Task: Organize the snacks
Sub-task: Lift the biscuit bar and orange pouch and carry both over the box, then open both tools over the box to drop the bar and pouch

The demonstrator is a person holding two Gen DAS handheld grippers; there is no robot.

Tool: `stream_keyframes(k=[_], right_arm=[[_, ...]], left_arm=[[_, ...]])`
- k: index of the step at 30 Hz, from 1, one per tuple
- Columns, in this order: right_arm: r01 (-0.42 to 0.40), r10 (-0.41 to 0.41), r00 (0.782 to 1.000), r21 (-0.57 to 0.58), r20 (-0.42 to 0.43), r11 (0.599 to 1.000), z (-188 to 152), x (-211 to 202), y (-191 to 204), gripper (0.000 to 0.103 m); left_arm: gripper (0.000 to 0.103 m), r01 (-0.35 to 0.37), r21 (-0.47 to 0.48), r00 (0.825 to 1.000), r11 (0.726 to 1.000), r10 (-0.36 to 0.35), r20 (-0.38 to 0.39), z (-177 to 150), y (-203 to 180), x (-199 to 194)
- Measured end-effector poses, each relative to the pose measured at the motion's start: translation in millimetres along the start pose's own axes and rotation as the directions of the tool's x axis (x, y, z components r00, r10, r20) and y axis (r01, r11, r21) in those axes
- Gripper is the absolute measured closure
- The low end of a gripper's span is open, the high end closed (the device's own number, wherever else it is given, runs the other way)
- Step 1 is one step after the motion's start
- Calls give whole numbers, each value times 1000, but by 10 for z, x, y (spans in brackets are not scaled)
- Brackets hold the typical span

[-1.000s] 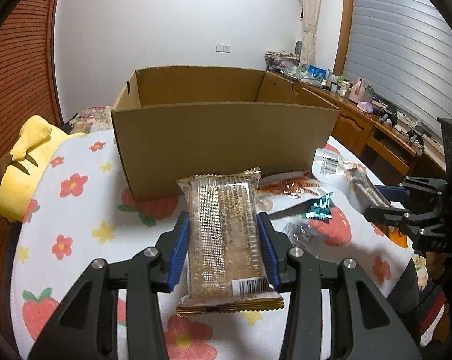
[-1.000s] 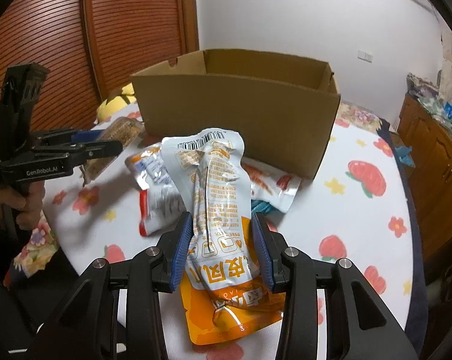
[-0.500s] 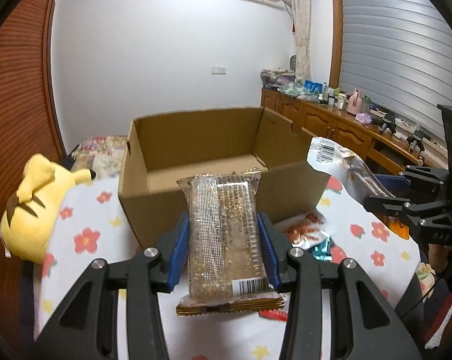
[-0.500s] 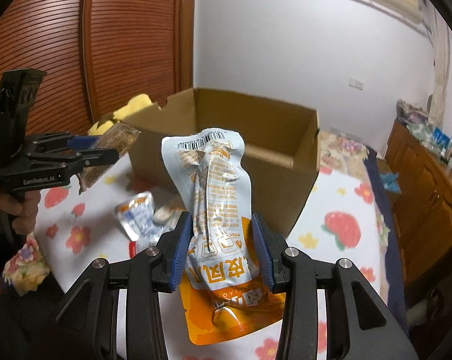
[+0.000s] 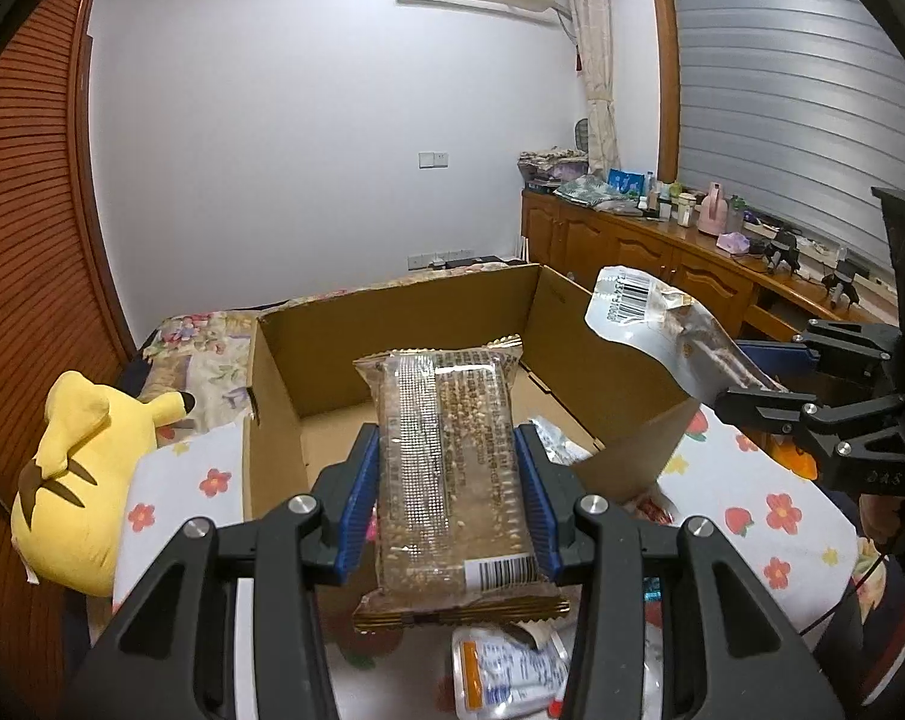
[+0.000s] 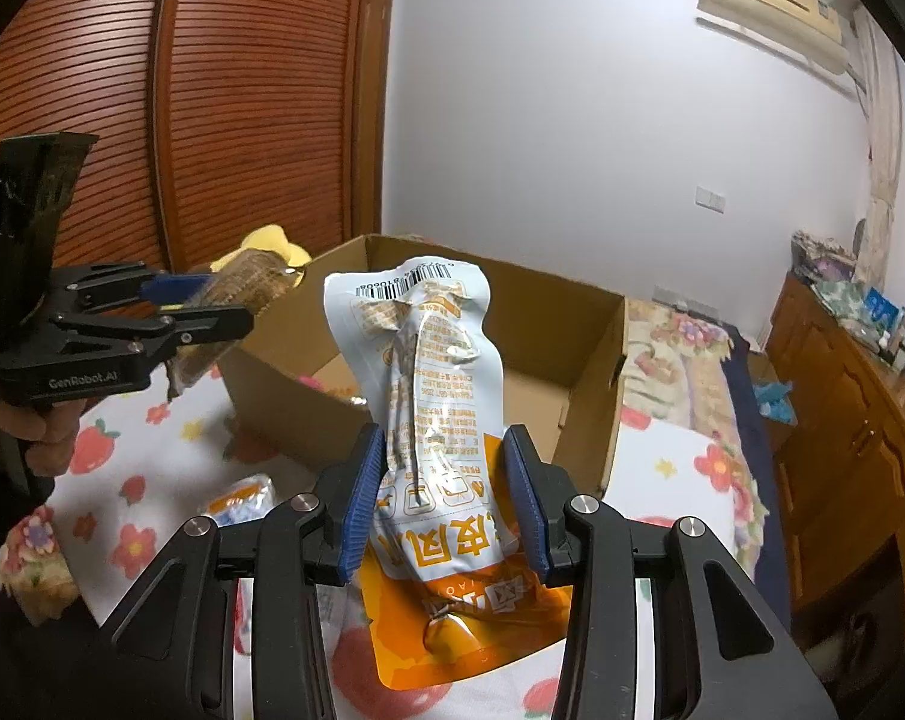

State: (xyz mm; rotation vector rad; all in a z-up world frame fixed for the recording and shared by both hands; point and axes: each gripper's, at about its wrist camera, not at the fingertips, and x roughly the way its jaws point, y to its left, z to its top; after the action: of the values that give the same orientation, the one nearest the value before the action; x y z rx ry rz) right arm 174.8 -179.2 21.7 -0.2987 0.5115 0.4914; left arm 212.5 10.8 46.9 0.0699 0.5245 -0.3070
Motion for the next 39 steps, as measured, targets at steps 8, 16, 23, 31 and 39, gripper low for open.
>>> stream_keyframes(k=[8,16,23,31,39], right_arm=[[0,0,1000,2,6,1000,223,235,-101,62],[0,1,1000,27,-10,1000,354,572,-266,62],[8,-6,999,37,-44,999,358,868,-341,62],[18,-14,996,38,-93,999,305,1069,-363,62],[4,2,994,50,-109,999,276,1142,-386,59]], left_arm=[[60,-3,-23,1000,1000,3,-16,126,118,321],[59,-19,-35,999,999,17,-51,150,173,613],[59,-10,-37,998,999,8,-70,147,162,759],[60,-6,-30,997,1000,3,-80,159,154,837],[60,0,-28,997,1000,-3,-81,146,159,849]])
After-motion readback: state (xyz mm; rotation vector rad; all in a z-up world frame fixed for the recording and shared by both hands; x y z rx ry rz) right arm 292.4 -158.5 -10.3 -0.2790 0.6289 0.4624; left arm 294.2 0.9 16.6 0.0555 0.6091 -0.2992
